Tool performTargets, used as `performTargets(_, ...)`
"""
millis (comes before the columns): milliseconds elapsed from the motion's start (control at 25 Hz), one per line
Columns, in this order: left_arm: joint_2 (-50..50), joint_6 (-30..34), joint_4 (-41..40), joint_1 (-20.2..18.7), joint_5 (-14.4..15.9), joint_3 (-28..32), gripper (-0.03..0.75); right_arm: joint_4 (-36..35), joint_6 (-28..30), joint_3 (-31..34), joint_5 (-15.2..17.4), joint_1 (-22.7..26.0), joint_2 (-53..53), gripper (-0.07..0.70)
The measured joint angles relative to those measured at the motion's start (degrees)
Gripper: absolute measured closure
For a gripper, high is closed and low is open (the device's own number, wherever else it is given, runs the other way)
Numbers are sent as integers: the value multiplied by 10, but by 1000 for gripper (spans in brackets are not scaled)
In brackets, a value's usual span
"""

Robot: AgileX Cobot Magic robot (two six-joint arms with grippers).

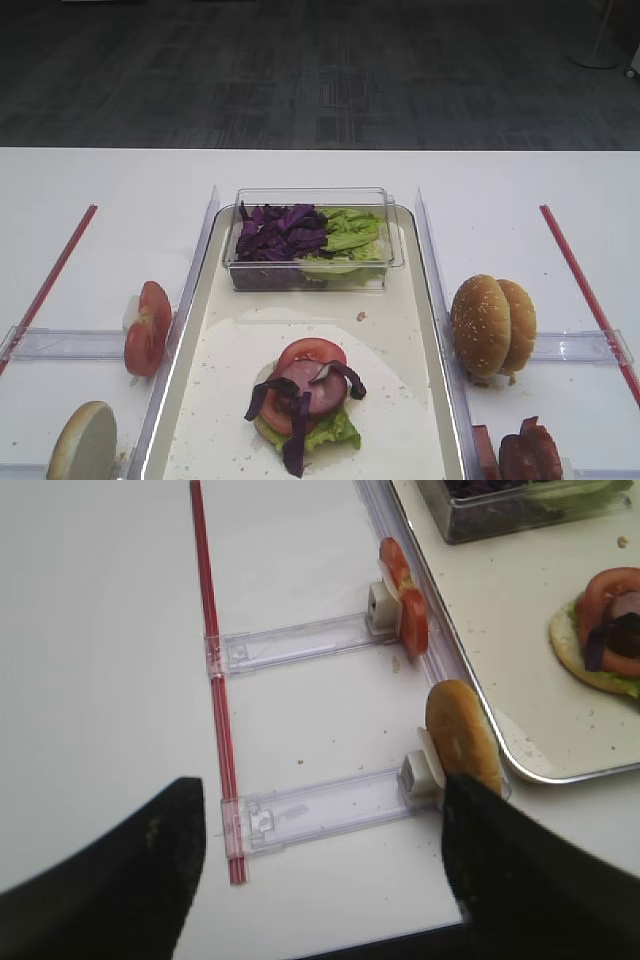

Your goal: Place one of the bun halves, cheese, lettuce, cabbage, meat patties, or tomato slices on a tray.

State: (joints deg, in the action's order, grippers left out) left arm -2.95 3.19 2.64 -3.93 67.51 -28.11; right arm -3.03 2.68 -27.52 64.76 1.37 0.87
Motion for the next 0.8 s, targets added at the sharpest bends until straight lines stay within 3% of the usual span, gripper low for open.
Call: performTargets(800,0,-1,-4,0,0,0,255,0,0,0,0,0,0,-60)
